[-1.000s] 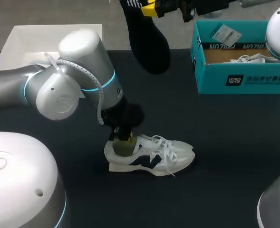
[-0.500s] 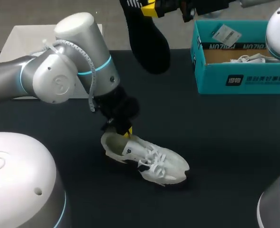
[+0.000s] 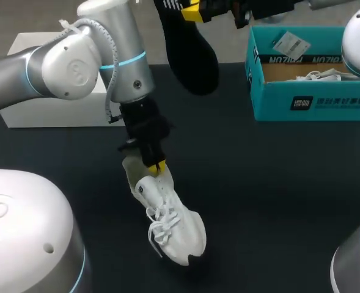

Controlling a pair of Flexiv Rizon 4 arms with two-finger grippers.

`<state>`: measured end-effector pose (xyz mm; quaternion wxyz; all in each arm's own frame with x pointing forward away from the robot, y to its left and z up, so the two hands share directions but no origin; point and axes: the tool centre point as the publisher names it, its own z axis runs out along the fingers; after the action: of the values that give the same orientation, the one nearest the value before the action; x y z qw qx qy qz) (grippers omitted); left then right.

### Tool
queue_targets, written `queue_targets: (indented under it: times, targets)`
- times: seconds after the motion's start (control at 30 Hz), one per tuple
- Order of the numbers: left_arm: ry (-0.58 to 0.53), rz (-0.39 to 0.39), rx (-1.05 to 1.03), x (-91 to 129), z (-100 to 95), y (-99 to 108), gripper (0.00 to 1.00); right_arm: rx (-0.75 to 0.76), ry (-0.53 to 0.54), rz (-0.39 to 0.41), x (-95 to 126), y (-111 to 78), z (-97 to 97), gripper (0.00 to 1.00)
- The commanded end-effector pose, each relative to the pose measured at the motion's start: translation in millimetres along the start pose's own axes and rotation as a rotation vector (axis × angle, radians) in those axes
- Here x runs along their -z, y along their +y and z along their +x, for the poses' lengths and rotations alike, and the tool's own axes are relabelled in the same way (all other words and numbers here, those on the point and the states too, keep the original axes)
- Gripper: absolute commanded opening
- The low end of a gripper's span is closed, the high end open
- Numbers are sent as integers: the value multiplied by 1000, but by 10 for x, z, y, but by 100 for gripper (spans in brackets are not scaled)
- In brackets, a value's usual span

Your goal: Take the shoe out of the shoebox, open the shoe tongue, remove and reinsert the insole, then place the shoe into the shoebox

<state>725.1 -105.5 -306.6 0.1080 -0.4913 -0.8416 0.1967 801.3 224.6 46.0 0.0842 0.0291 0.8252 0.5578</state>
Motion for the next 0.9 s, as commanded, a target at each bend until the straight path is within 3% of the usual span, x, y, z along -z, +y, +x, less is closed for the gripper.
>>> queue_targets:
  times: [0.03,0.6,0.9]
  targets:
    - [59,-39,-213,-29,36,-66,0,-1,-1,1,-19,1,-6,0]
    - [103,-21,-365,-190,38,-217,0,-1,-1,1,-19,1,-6,0]
    - [153,-52,-378,-419,50,-253,0,-1,-1,1,-19,1,-6,0]
